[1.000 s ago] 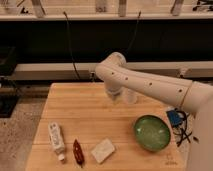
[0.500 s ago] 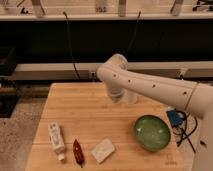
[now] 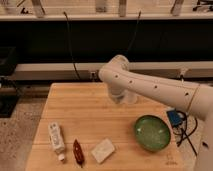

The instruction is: Move the arm in a circular motion

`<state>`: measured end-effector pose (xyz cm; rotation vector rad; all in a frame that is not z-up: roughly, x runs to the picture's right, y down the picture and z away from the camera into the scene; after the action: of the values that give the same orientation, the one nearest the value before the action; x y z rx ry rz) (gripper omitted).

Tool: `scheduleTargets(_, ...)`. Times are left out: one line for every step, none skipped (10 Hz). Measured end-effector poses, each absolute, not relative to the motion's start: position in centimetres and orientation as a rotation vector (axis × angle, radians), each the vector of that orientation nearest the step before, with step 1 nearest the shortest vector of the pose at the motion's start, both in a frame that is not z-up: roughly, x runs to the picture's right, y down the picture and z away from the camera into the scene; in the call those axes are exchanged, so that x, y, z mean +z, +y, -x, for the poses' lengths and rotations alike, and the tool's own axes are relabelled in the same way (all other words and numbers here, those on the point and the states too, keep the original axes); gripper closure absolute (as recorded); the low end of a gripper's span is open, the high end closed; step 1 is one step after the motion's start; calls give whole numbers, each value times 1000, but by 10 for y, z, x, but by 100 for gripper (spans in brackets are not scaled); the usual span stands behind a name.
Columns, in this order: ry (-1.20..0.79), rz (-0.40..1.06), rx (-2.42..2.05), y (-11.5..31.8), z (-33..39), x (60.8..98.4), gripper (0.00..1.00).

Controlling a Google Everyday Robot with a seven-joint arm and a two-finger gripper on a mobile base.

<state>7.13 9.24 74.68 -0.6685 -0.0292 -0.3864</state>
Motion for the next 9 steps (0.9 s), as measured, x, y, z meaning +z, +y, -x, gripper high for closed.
scheduleTargets(-28,669,-390,91,-75,747,99)
scheduleTargets(-28,672,-397,91,-78,749,99)
scheduleTargets(-30,676,-401,92,-81,748,99)
scheduleTargets(-30,677,-403,92,-84,748,99)
scheduleTargets(-32,682,-404,94,-87,747,99)
scheduleTargets(-32,684,-406,95,-90,747,99)
scheduleTargets(-33,686,-413,95,-88,747,99)
scheduleTargets(-35,688,-420,95,-87,748,99)
scheduleTargets(-34,690,-428,94,-92,750,99)
